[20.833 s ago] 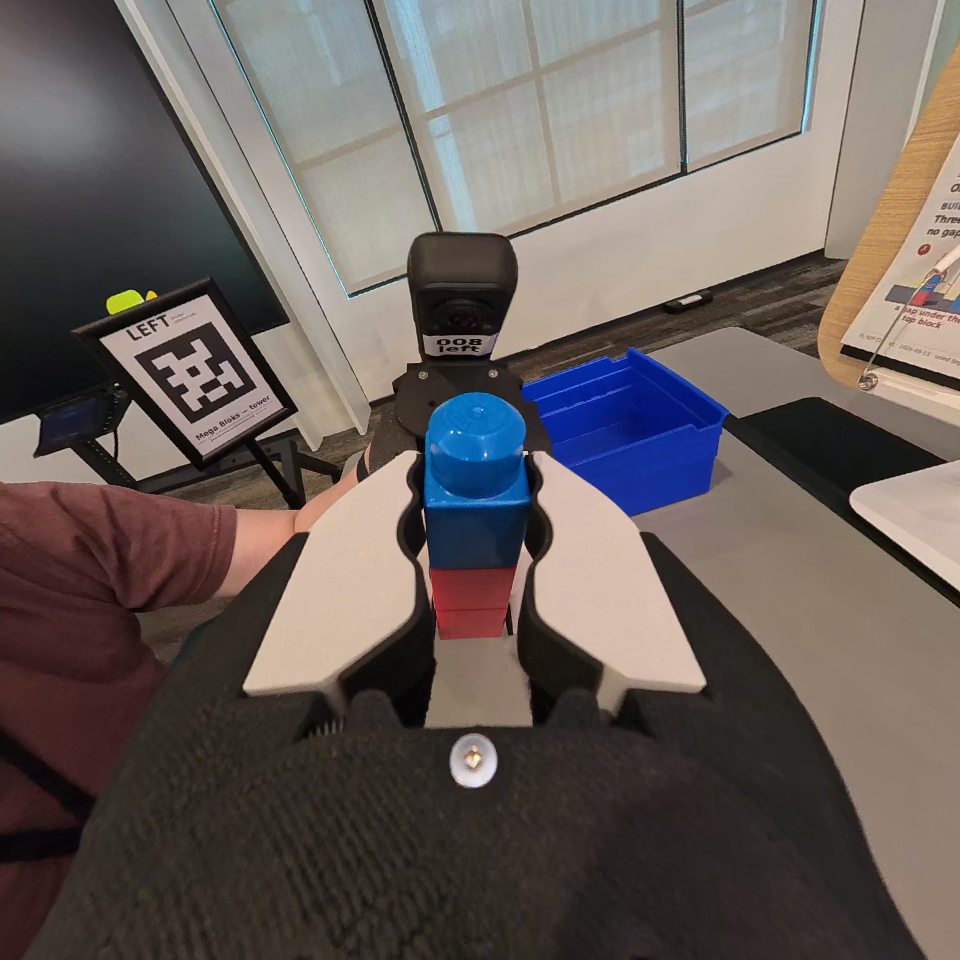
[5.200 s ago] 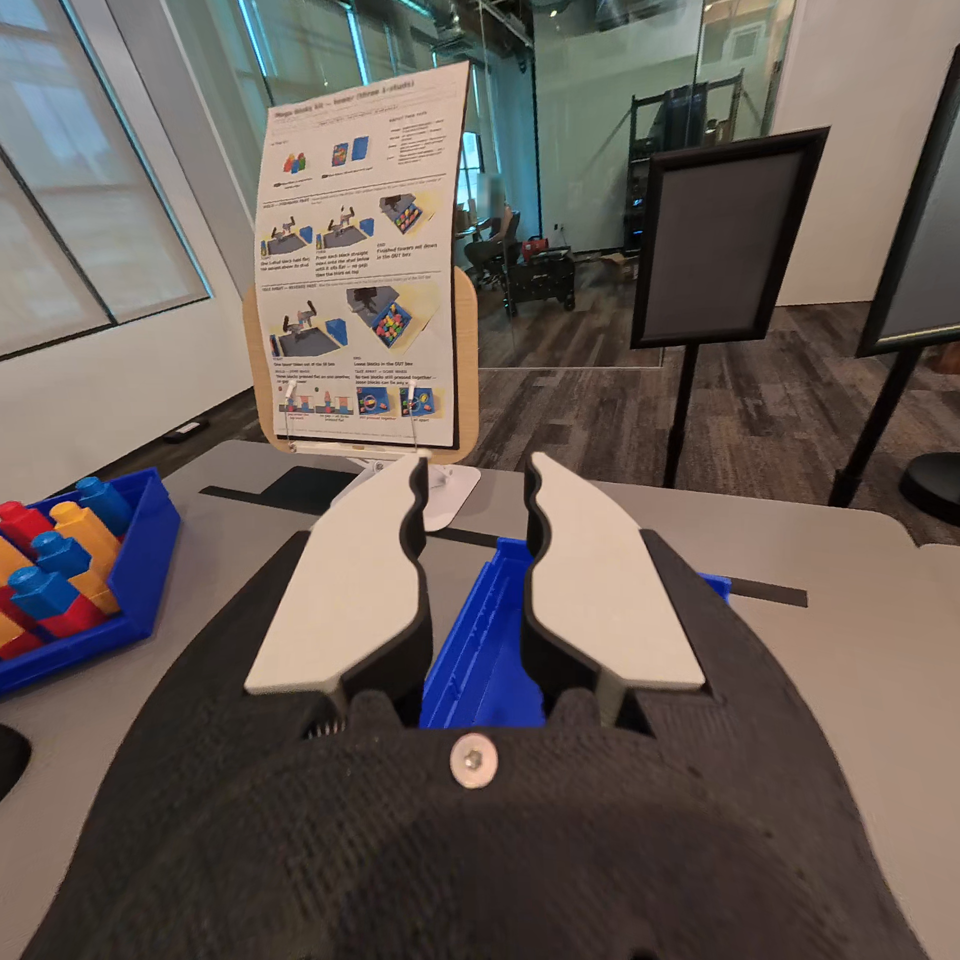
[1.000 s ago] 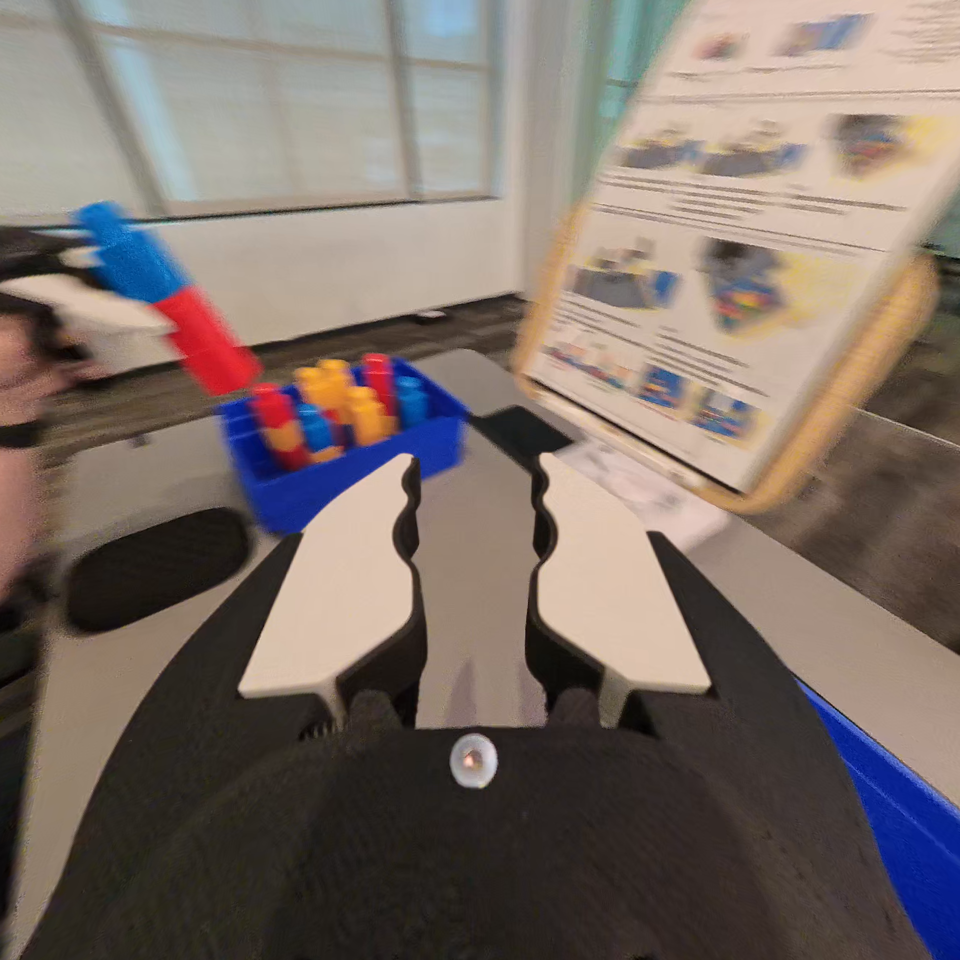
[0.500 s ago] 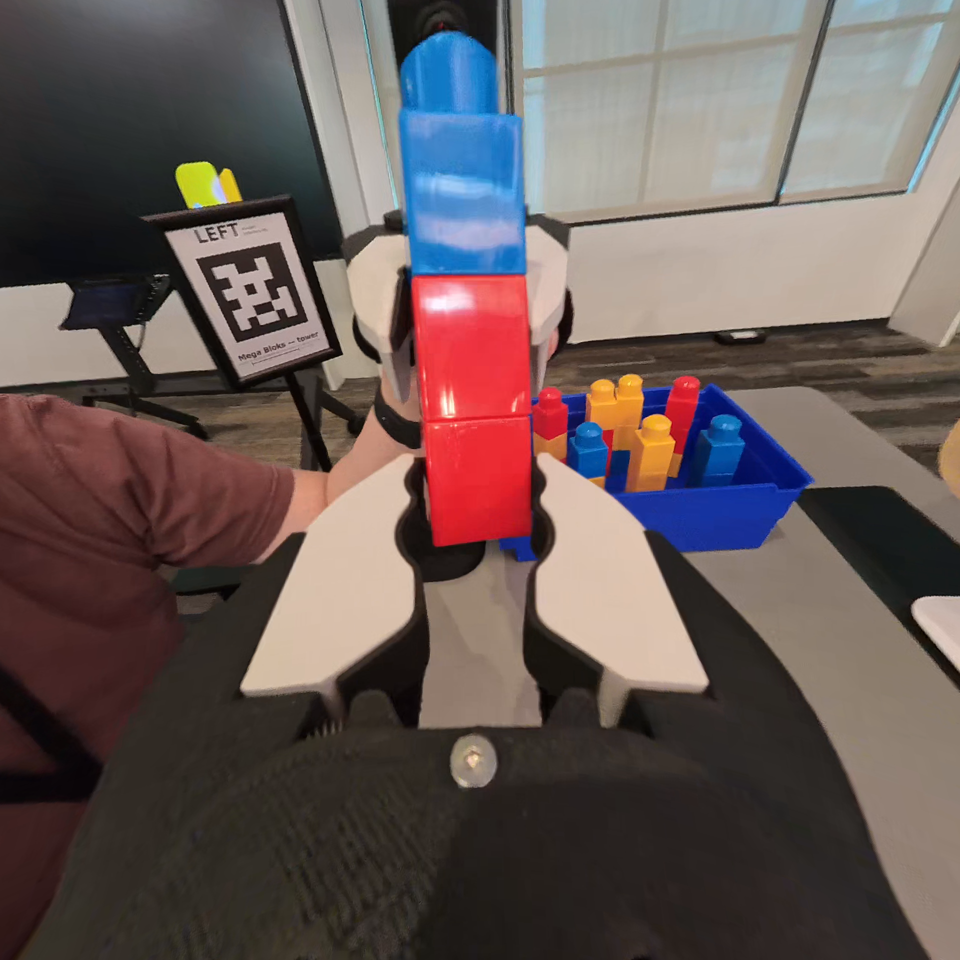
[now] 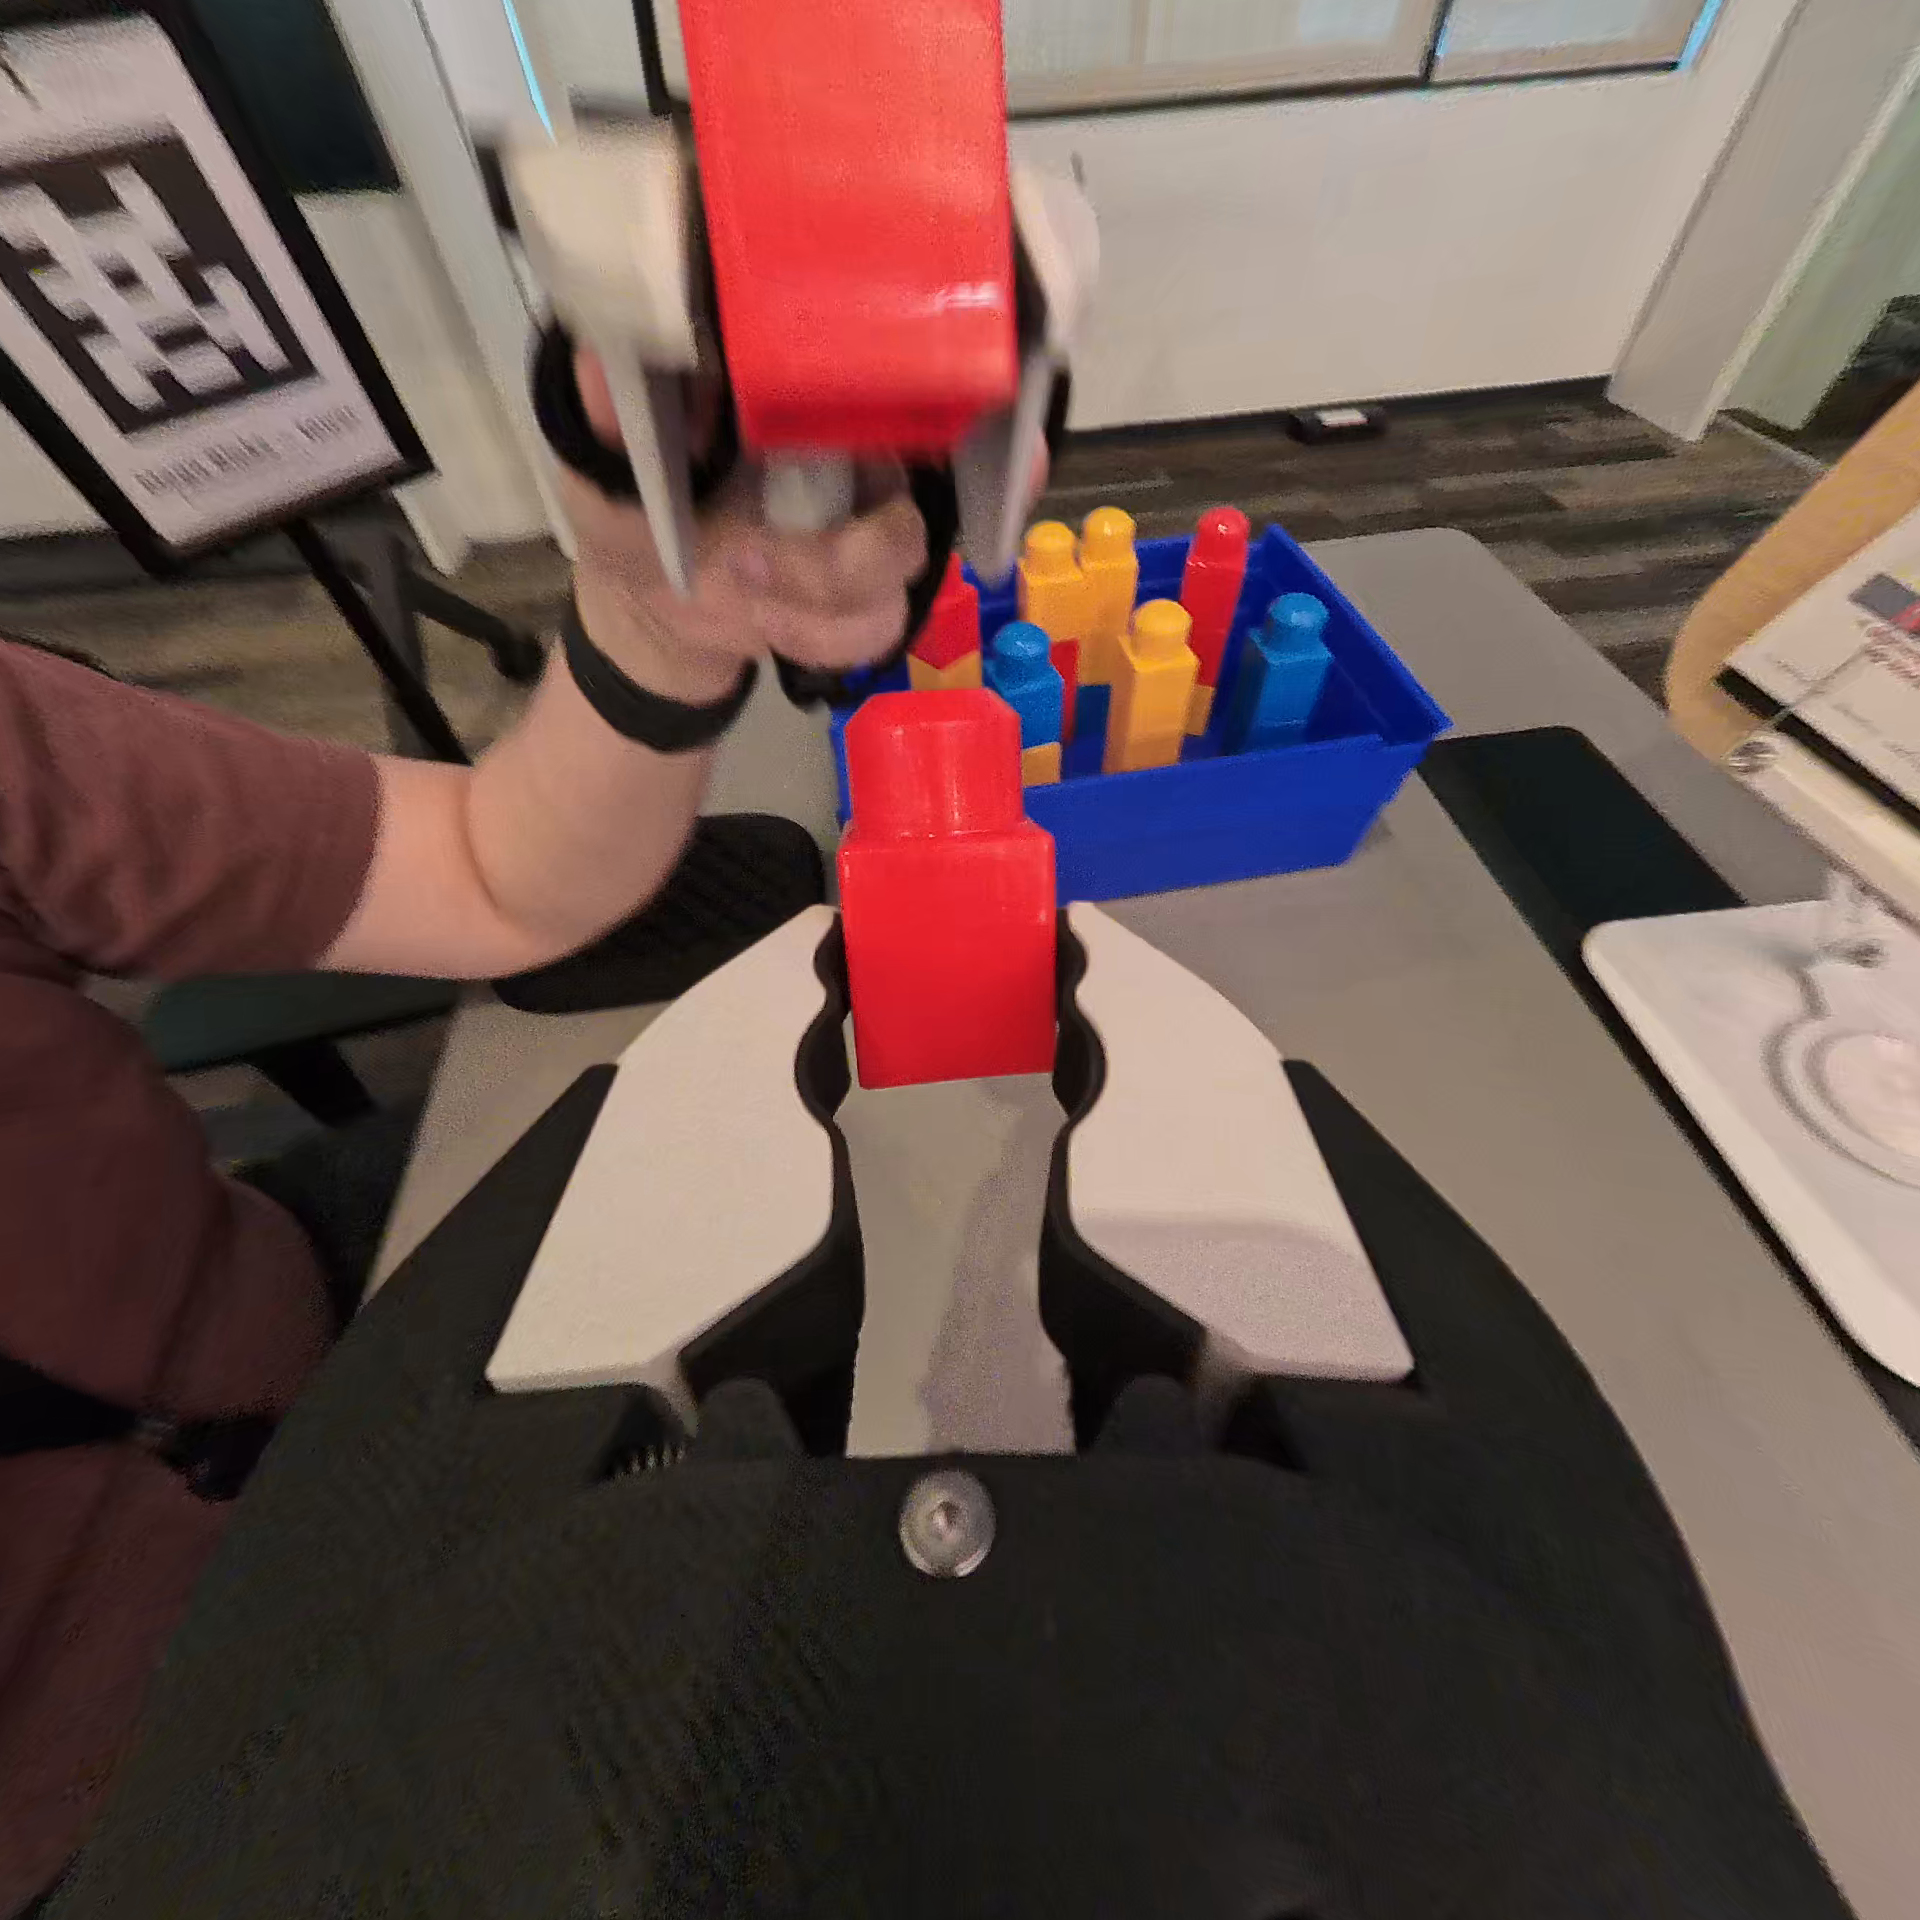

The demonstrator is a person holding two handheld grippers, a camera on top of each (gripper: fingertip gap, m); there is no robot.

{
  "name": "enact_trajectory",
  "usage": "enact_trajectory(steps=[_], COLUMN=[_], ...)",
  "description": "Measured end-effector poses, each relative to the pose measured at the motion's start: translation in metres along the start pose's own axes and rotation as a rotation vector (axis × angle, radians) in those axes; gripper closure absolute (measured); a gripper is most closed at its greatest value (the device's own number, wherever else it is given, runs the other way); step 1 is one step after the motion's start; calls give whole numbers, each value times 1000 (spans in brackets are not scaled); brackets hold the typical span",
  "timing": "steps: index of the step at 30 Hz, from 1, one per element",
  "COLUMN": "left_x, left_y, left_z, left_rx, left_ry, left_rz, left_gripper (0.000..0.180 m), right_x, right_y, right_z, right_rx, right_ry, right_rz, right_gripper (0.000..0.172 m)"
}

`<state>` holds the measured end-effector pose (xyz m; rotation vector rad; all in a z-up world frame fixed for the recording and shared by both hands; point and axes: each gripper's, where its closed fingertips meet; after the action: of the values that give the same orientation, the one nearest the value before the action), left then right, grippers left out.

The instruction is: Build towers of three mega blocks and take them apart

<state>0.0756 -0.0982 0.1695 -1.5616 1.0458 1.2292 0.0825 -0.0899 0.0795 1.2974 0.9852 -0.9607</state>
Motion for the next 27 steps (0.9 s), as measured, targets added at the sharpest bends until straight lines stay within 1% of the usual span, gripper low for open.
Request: enact_trajectory(steps=[1, 2, 4, 6, 8, 9, 10, 12, 13, 14, 16, 19, 20, 21, 22, 23, 24, 25, 26, 27], left_x=[-5, -7, -9, -7, 0, 5, 13, 26, 34, 41, 53, 63, 65, 68, 70, 71, 73, 75, 78, 79], left_y=[11, 20, 33, 33, 26, 21, 17, 9, 5, 2, -5, -10, -11, -11, -12, -12, -13, -14, -16, -17], left_z=[-2, 2, 8, 5, 4, 4, 8, 20, 25, 27, 28, 29, 30, 31, 33, 34, 34, 33, 32, 31], left_rx=[7, -30, -136, -166, -169, -165, -168, -205, -220, -220, -208, -209, -214, -221, -230, -235, -231, -220, -207, -199], left_ry=[5, -19, -98, -130, -118, -108, -99, -82, -71, -62, -44, -47, -53, -60, -65, -66, -60, -50, -40, -36], left_rz=[5, 24, 55, 91, 117, 141, 174, 223, 248, 277, 328, 367, 382, 396, 405, 411, 417, 424, 431, 435], left_gripper=[144, 144, 144, 145, 144, 144, 144, 144, 144, 144, 144, 144, 144, 144, 144, 144, 144, 144, 144, 144], right_x=[-2, -7, -19, -10, 13, 35, 65, 138, 173, 202, 239, 266, 268, 266, 256, 239, 215, 183, 143, 98], right_y=[4, 14, 52, 95, 136, 157, 176, 203, 208, 207, 195, 186, 189, 195, 201, 207, 211, 210, 201, 186], right_z=[1, -1, -22, -48, -89, -115, -139, -176, -189, -199, -210, -212, -212, -212, -214, -214, -213, -208, -198, -180], right_rx=[12, 46, 199, 311, 473, 585, 689, 838, 880, 891, 858, 812, 816, 841, 869, 898, 918, 906, 849, 745], right_ry=[22, 40, 62, -4, -114, -189, -281, -496, -590, -649, -724, -776, -780, -779, -763, -735, -702, -655, -583, -490], right_rz=[7, 2, -40, -34, -16, 33, 111, 303, 395, 463, 523, 585, 605, 610, 585, 527, 443, 336, 203, 49], right_gripper=[134, 134, 134, 134, 134, 134, 134, 135, 134, 134, 134, 133, 131, 122, 120, 119, 119, 122, 122, 121])
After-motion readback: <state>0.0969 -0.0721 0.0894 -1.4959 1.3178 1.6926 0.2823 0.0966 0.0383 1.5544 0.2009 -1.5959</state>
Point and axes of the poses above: each gripper's, where its closed fingertips meet, y back along the fingers, x out of its underside, z = x × y across the jaws, and after that the axes turned 1 degree about -z, right-handed
